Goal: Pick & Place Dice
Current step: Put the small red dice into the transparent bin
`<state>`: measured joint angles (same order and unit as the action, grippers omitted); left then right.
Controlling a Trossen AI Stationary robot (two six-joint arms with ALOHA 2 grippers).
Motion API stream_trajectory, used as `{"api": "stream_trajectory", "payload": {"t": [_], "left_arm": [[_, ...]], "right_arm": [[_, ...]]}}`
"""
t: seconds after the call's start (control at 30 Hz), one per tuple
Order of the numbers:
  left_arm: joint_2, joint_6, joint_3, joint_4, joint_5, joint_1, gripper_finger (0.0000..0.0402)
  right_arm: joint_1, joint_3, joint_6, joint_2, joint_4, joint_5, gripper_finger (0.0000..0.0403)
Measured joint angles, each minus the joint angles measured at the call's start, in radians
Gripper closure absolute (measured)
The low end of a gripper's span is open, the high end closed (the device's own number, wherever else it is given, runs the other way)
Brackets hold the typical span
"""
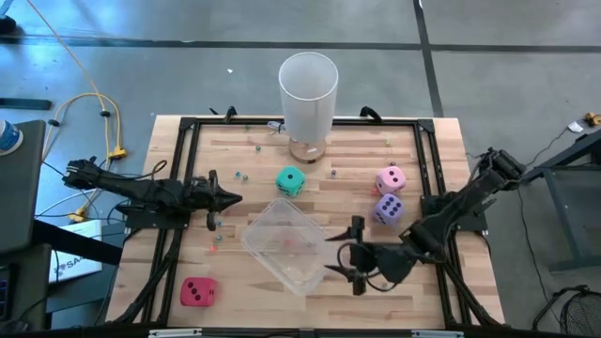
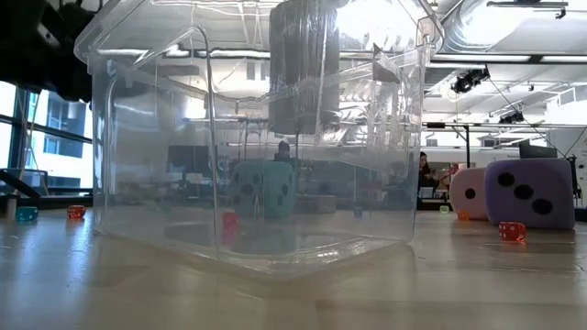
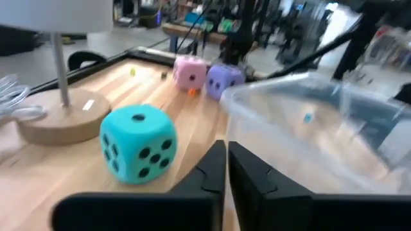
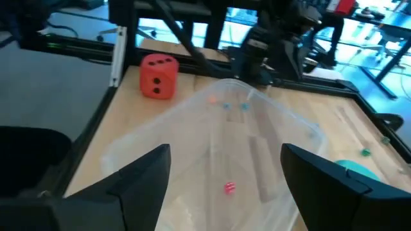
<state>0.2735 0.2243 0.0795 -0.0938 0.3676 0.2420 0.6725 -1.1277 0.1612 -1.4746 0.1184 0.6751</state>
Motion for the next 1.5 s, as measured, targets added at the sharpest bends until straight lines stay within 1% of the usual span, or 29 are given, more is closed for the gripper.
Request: {"api": "stream_trajectory", "payload": {"t": [0.1, 0.2, 0.33, 0.43, 0.5, 0.6, 0.63, 0.7, 0.73, 0.83, 0.97, 1.07, 1.17, 1.3, 1.4, 1.5], "left_arm": [[0.026, -0.025, 0.000, -0.002, 0.002, 0.004, 0.0347], [0.044, -0.023, 0.000, -0.001, 0.002, 0.025, 0.0301], [0.053, -0.058, 0.000, -0.002, 0.006, 0.043, 0.0242], [0.052, -0.091, 0.000, -0.005, 0.006, 0.047, 0.0215], [0.052, -0.112, 0.000, 0.000, -0.002, 0.054, 0.0210], [0.052, -0.153, 0.000, 0.031, -0.014, 0.080, 0.0208], [0.052, -0.142, 0.000, 0.047, -0.014, 0.088, 0.0208], [0.052, -0.057, 0.003, 0.088, -0.010, 0.099, 0.0208], [0.052, -0.026, 0.019, 0.143, 0.000, 0.098, 0.0208], [0.053, -0.019, 0.119, 0.342, 0.008, 0.097, 0.0208], [0.095, -0.010, 0.282, 0.454, 0.009, 0.086, 0.0208], [0.163, 0.036, 0.366, 0.602, 0.005, 0.075, 0.0208], [0.246, 0.052, 0.367, 0.712, -0.005, 0.057, 0.0208], [0.362, 0.054, 0.369, 0.665, -0.050, 0.040, 0.0208], [0.454, 0.139, 0.369, 0.692, -0.068, 0.031, 0.0208], [0.550, 0.189, 0.369, 0.718, -0.067, 0.020, 0.0208]], "right_arm": [[0.021, 0.000, 0.020, 0.000, -0.001, 0.000, 0.0117], [0.030, 0.000, 0.077, 0.000, -0.001, -0.020, 0.0117], [0.035, 0.000, 0.101, 0.000, 0.001, -0.117, 0.0117], [0.035, 0.000, 0.078, 0.000, 0.009, -0.188, 0.0117], [0.035, 0.000, 0.075, 0.000, 0.008, -0.208, 0.0117], [0.035, 0.000, 0.098, -0.004, 0.007, -0.210, 0.0117], [0.035, 0.000, 0.107, -0.005, 0.009, -0.210, 0.0117], [0.035, 0.000, 0.128, -0.006, 0.011, -0.213, 0.0117], [0.035, 0.000, 0.131, -0.006, 0.010, -0.213, 0.0117], [0.033, 0.000, 0.105, -0.006, 0.015, -0.209, 0.0117], [0.024, 0.000, 0.087, -0.006, 0.016, -0.207, 0.0117], [0.018, 0.000, 0.143, -0.006, 0.043, -0.207, 0.0117], [0.018, 0.004, 0.201, -0.010, 0.071, -0.206, 0.0117], [0.020, 0.022, 0.211, -0.026, 0.087, -0.213, 0.0117], [0.009, 0.024, 0.228, -0.030, 0.053, -0.227, 0.0117], [0.007, 0.028, 0.239, -0.037, 0.064, -0.233, 0.0117]]}}
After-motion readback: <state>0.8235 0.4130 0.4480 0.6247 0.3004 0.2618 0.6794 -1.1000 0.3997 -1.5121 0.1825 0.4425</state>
